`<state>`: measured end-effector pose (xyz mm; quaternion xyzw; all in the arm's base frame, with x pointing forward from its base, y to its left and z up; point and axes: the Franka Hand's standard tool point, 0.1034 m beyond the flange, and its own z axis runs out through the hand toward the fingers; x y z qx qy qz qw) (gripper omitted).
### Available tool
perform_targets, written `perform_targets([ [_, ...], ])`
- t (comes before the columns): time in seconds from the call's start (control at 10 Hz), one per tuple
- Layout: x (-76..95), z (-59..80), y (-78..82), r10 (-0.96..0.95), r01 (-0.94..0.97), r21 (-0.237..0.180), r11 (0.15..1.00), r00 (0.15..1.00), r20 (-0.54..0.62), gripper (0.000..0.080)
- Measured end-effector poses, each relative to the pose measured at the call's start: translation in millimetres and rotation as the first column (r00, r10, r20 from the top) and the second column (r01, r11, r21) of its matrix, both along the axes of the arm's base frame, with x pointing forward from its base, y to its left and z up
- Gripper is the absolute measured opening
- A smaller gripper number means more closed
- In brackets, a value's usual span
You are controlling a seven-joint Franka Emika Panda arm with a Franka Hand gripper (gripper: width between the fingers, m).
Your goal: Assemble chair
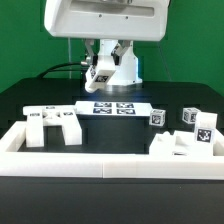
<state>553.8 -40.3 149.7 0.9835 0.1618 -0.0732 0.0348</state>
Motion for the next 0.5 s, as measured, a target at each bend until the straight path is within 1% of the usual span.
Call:
perform_targets([
  [0.2, 16.8, -3.0, 29.1, -0.048, 0.048, 0.025, 0.999, 0.999, 0.010, 0.0290],
  [0.3, 27.2, -3.5, 44.3, -0.098, 0.097, 0.046, 0.994, 0.995, 0.016, 0.0290],
  [0.4, 30.1, -2.2, 46.6, -0.110, 0.109, 0.064, 0.992, 0.994, 0.022, 0.0290],
  [0.5, 23.4, -2.0, 36.3, -0.052, 0.052, 0.005, 0.999, 0.998, 0.023, 0.0290],
])
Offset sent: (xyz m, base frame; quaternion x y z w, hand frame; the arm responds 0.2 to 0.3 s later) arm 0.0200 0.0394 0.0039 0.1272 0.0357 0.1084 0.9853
